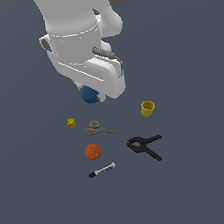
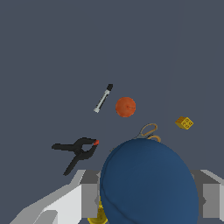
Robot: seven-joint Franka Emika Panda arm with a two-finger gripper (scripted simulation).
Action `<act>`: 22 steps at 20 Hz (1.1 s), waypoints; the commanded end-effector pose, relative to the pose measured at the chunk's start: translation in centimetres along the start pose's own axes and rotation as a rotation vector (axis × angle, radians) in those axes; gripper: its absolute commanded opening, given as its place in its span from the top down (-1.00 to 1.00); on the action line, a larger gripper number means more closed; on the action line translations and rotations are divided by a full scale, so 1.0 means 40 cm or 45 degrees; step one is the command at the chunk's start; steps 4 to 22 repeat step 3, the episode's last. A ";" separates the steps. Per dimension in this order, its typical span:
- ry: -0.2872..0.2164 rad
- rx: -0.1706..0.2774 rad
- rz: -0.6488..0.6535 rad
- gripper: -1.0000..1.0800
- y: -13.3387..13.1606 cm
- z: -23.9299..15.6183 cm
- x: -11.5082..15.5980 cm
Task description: Pick up a designated object from a clutter of objects.
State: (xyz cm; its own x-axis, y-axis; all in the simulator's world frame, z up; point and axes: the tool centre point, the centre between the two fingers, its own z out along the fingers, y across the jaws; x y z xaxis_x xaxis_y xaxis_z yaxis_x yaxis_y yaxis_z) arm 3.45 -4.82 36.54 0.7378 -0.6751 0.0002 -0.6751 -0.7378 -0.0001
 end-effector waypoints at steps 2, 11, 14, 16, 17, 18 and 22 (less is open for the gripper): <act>0.000 0.000 0.000 1.00 -0.001 -0.011 0.003; 0.000 0.000 0.000 1.00 -0.002 -0.011 0.003; 0.000 0.000 0.000 1.00 -0.002 -0.011 0.003; 0.000 0.000 0.000 1.00 -0.002 -0.011 0.003; 0.000 0.000 0.000 1.00 -0.002 -0.011 0.003; 0.000 0.000 0.000 1.00 -0.002 -0.011 0.003; 0.000 0.000 0.000 1.00 -0.002 -0.011 0.003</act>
